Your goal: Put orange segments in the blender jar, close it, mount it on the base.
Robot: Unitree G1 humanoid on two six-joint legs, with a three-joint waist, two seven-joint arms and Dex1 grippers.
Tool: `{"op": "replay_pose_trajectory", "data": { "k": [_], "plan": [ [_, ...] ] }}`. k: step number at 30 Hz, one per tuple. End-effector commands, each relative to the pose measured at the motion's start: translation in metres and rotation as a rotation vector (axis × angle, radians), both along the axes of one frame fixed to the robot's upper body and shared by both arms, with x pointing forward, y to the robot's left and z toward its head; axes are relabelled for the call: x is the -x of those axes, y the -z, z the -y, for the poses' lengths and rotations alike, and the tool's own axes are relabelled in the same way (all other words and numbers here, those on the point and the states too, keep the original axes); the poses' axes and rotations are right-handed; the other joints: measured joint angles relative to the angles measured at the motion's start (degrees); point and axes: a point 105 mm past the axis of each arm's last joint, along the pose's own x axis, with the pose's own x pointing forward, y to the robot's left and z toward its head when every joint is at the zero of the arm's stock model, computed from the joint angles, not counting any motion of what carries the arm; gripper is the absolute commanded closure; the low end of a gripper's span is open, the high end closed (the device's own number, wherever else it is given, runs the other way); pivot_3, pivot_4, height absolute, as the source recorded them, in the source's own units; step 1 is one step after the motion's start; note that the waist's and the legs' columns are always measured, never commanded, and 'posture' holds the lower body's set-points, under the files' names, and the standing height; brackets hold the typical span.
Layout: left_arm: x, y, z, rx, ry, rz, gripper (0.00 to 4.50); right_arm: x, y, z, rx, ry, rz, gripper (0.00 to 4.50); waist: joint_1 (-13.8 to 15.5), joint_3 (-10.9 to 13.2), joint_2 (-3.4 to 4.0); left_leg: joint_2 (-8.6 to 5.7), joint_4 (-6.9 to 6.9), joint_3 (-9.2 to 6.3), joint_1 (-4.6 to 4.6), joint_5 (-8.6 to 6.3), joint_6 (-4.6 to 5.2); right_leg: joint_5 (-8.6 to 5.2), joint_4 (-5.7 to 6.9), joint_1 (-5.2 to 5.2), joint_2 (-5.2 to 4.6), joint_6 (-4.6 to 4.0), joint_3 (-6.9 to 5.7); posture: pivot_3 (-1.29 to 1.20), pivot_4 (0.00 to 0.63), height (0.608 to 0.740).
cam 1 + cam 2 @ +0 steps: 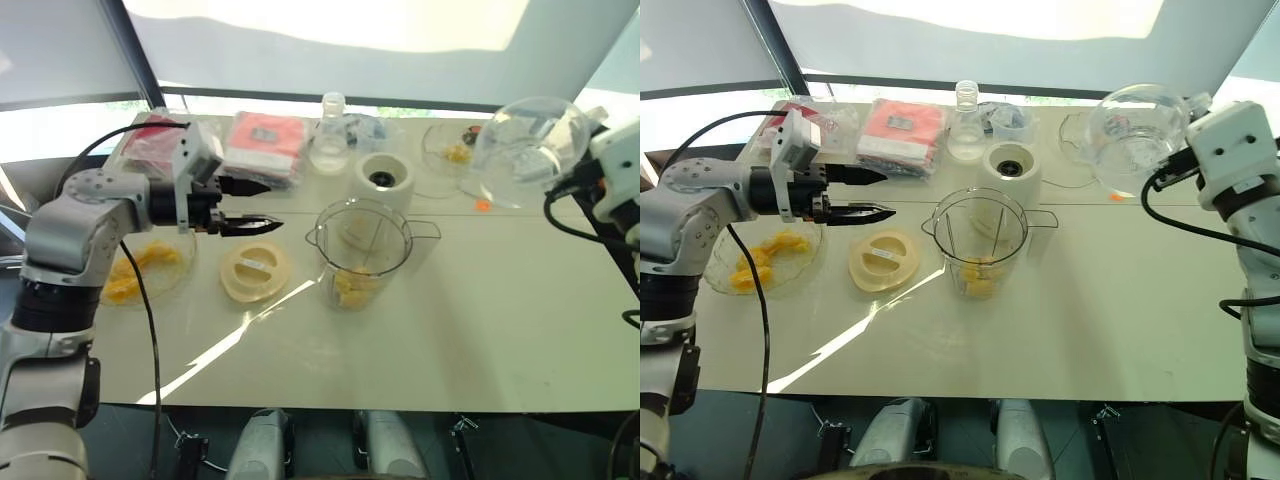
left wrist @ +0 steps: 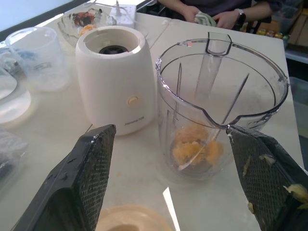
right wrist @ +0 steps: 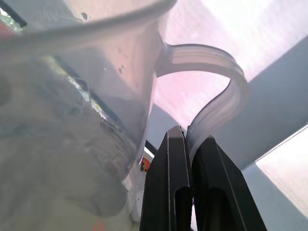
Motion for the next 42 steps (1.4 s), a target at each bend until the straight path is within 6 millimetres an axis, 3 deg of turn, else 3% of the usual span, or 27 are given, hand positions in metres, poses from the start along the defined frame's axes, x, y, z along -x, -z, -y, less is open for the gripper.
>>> {"op": "replay_pose_trajectory", "data": {
  "k": [1, 4, 29, 42],
  "plan": [
    [0.001, -0.005, 0.004, -0.013, 0.021, 0.038, 0.67, 0.008, -0.018, -0.025, 0.175, -0.045, 0.062, 4.46, -0.1, 0.0, -0.01, -0.01, 0.0, 0.02, -0.01, 0.0, 0.0, 0.0, -0.03, 0.0, -0.02, 0.0, 0.0, 0.0, 0.15, 0.74],
    [0.001, -0.003, 0.006, -0.014, 0.031, 0.035, 0.67, 0.008, -0.013, -0.036, 0.27, -0.066, 0.047, 4.46, -0.1, 0.0, -0.03, -0.03, 0.0, 0.05, -0.02, 0.0, 0.0, 0.0, -0.03, -0.01, -0.06, 0.01, 0.0, 0.0, 0.15, 0.74],
    [0.003, 0.004, 0.014, -0.011, 0.036, 0.028, 0.67, -0.01, -0.009, -0.09, 0.526, -0.138, 0.087, 4.46, -0.1, 0.0, -0.04, -0.02, 0.0, 0.05, -0.02, 0.0, 0.0, 0.0, 0.02, -0.05, -0.05, 0.01, -0.01, 0.0, 0.15, 0.74],
    [0.002, 0.007, 0.016, -0.008, 0.034, 0.03, 0.67, -0.008, -0.031, -0.104, 0.705, -0.11, 0.281, 4.46, -0.1, 0.0, -0.04, -0.04, 0.0, 0.08, -0.03, 0.0, -0.01, 0.0, 0.03, -0.06, -0.05, 0.02, -0.02, 0.0, 0.15, 0.74]
  ]
}}
